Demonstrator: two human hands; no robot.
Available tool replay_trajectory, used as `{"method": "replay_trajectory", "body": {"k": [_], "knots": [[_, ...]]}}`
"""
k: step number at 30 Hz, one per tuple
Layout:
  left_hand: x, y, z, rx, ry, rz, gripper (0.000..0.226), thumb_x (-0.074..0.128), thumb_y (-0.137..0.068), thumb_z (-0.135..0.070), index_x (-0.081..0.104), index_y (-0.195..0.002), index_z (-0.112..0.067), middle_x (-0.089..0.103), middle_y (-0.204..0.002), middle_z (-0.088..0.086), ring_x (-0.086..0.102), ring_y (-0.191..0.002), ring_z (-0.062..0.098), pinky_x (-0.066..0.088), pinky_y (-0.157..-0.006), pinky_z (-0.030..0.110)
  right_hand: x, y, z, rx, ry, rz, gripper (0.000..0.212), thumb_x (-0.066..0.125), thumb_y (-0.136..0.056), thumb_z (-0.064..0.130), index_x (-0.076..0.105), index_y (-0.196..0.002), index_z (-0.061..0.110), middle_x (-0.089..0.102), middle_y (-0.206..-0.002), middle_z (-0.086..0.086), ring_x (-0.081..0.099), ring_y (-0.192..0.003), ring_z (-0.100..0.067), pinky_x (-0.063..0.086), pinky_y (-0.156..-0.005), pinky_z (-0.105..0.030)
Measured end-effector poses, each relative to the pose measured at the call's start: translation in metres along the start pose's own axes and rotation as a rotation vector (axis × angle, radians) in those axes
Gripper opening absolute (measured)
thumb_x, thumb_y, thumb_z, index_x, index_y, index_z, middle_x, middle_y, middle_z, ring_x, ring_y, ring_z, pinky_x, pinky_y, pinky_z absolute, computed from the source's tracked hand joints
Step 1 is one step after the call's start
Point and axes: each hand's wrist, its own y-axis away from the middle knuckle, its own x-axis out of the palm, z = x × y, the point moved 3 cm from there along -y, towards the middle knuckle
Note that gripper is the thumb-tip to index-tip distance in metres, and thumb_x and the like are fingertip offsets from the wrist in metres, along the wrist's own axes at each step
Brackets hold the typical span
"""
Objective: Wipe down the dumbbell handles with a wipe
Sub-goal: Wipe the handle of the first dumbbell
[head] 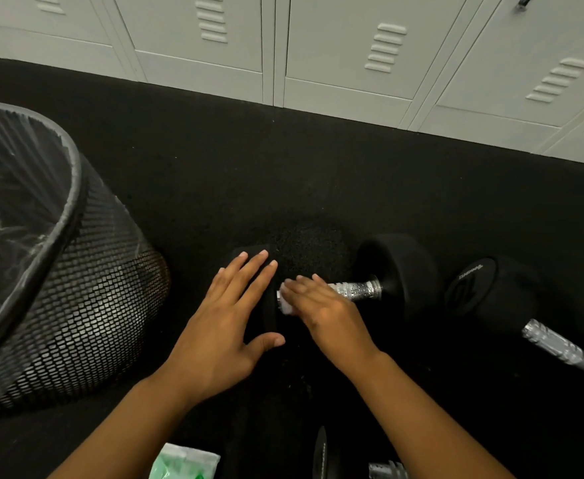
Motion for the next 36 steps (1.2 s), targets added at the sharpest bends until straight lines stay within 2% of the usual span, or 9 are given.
{"method": "replay_trajectory", "body": {"k": [4, 7, 10, 15, 19, 22, 26, 31, 36], "knots": [[0.001, 0.001, -0.001, 0.006, -0.001, -0.006, 0.086, 0.038, -0.075, -0.066, 0.002, -0.146, -0.033, -0.005, -0.155, -0.016, -0.016, -0.139, 0.002, -0.005, -0.111, 0.029, 0.005, 0.009, -0.003, -0.024, 0.03, -0.121, 0.036, 0.065, -0.081, 0.002, 0.06, -0.117, 0.002, 0.061, -0.121, -0.012, 0.054, -0.116, -0.025, 0.039, -0.102, -0.042], [0.001, 0.0, 0.0, 0.005, -0.004, -0.018, 0.085, 0.038, -0.076, -0.066, 0.003, -0.146, -0.033, -0.003, -0.155, -0.016, -0.015, -0.14, 0.003, -0.005, -0.111, 0.029, 0.017, 0.009, 0.008, -0.043, 0.008, -0.143, 0.033, 0.056, -0.086, 0.003, 0.058, -0.119, 0.0, 0.059, -0.123, -0.014, 0.051, -0.12, -0.026, 0.034, -0.106, -0.041], [0.001, -0.001, 0.001, 0.007, -0.003, -0.013, 0.085, 0.037, -0.075, -0.067, 0.003, -0.146, -0.033, -0.004, -0.155, -0.017, -0.015, -0.14, 0.002, -0.005, -0.111, 0.029, 0.011, 0.018, -0.006, -0.096, 0.042, -0.158, 0.037, 0.06, -0.086, 0.0, 0.056, -0.122, 0.002, 0.056, -0.128, -0.012, 0.048, -0.123, -0.025, 0.035, -0.106, -0.041], [0.002, -0.001, 0.0, 0.008, 0.002, -0.023, 0.084, 0.038, -0.076, -0.065, 0.004, -0.146, -0.033, -0.002, -0.155, -0.016, -0.014, -0.14, 0.003, -0.004, -0.112, 0.03, 0.018, 0.011, 0.008, -0.033, 0.027, -0.185, 0.032, 0.056, -0.086, 0.003, 0.059, -0.117, 0.0, 0.06, -0.121, -0.013, 0.053, -0.118, -0.026, 0.036, -0.105, -0.04], [0.001, -0.001, 0.001, 0.003, 0.012, -0.013, 0.085, 0.038, -0.075, -0.066, 0.004, -0.146, -0.033, -0.003, -0.155, -0.017, -0.014, -0.14, 0.002, -0.004, -0.112, 0.03, 0.007, 0.012, -0.002, -0.008, 0.057, -0.122, 0.033, 0.055, -0.086, 0.005, 0.059, -0.119, 0.003, 0.061, -0.121, -0.011, 0.053, -0.118, -0.023, 0.034, -0.106, -0.04], [0.0, 0.0, 0.0, 0.009, 0.017, -0.019, 0.085, 0.039, -0.076, -0.066, 0.002, -0.146, -0.034, -0.004, -0.154, -0.018, -0.015, -0.139, 0.001, -0.005, -0.112, 0.029, -0.007, -0.003, -0.003, 0.219, 0.041, 0.02, 0.02, 0.057, -0.087, 0.007, 0.063, -0.107, 0.008, 0.067, -0.105, -0.007, 0.059, -0.104, -0.019, 0.031, -0.107, -0.037], [0.0, 0.0, -0.002, -0.001, 0.032, -0.02, 0.087, 0.053, -0.077, -0.056, 0.003, -0.145, -0.034, -0.005, -0.153, -0.019, -0.018, -0.138, -0.001, -0.006, -0.112, 0.03, -0.007, -0.042, 0.007, 0.377, 0.025, 0.312, 0.026, 0.04, -0.096, 0.028, 0.061, -0.09, 0.013, 0.065, -0.091, -0.01, 0.059, -0.088, -0.028, 0.041, -0.073, -0.032], [-0.001, 0.001, -0.003, -0.002, 0.022, -0.01, 0.088, 0.052, -0.076, -0.058, 0.001, -0.144, -0.036, -0.008, -0.153, -0.02, -0.019, -0.137, -0.002, -0.009, -0.111, 0.026, -0.013, -0.038, -0.011, 0.392, -0.085, 0.436, 0.03, 0.039, -0.096, 0.035, 0.048, -0.07, 0.022, 0.062, -0.079, -0.009, 0.058, -0.081, -0.029, 0.042, -0.067, -0.033], [-0.001, 0.0, -0.001, -0.004, 0.017, -0.013, 0.088, 0.055, -0.077, -0.056, -0.001, -0.143, -0.037, -0.008, -0.153, -0.02, -0.02, -0.137, -0.002, -0.01, -0.111, 0.026, -0.003, -0.049, -0.007, 0.375, -0.017, 0.502, 0.03, 0.04, -0.095, 0.035, 0.061, -0.087, 0.016, 0.064, -0.09, -0.016, 0.058, -0.087, -0.034, 0.044, -0.07, -0.035]]}}
